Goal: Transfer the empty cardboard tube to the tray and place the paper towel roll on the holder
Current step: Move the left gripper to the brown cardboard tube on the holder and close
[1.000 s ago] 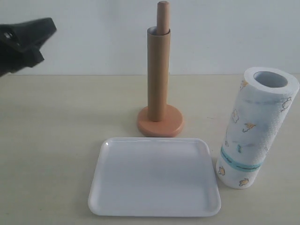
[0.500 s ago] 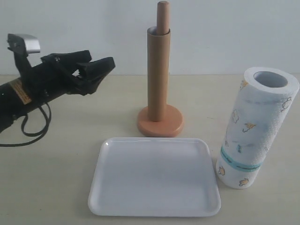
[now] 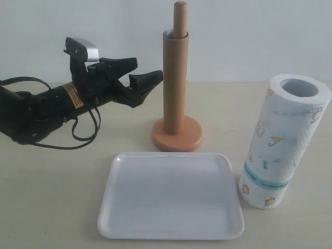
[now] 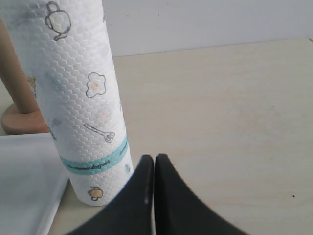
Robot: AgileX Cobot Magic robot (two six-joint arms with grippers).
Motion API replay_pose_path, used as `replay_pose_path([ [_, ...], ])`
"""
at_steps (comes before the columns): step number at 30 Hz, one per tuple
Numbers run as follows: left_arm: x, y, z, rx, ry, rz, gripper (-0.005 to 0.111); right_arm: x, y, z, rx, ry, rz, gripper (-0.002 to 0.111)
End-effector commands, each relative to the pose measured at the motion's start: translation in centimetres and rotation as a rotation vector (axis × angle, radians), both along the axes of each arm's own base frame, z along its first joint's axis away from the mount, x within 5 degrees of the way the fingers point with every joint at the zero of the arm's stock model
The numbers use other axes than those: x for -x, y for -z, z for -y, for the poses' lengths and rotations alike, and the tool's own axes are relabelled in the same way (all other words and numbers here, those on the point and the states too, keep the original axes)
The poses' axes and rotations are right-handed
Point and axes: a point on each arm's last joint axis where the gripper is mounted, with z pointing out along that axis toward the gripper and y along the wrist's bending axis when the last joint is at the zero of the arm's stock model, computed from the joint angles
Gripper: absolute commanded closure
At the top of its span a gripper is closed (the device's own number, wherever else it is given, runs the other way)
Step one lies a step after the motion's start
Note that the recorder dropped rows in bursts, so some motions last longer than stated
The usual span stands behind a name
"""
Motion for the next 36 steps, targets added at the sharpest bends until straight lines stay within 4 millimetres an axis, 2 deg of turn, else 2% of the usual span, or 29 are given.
replay_pose_path([
  [1, -0.6, 1.1, 0.4, -0.001, 0.000, -0.010, 0.026, 0.0, -0.1, 0.0, 0.002, 0.005, 0.010, 0.108],
  [7, -1.1, 2.9, 0.7, 0.025, 0.019, -0.018, 0.026, 0.0, -0.1, 0.0, 0.002, 0.005, 0.010, 0.108],
  [13, -1.1, 3.7, 1.1, -0.038, 0.025, 0.031, 0.026, 0.0, -0.1, 0.0, 0.002, 0.005, 0.010, 0.108],
  [20, -0.4, 3.5, 3.1, -0.094, 0.031, 0.131, 0.026, 0.0, -0.1, 0.0, 0.002, 0.005, 0.010, 0.108],
  [25, -0.6, 3.3, 3.4, -0.060, -0.027, 0.119, 0.026, 0.0, -0.1, 0.0, 0.002, 0.005, 0.010, 0.108],
  [36, 0.0, 3.0, 4.9, -0.054, 0.011, 0.134, 0.026, 0.0, -0.1, 0.0, 0.002, 0.005, 0.010, 0.108],
])
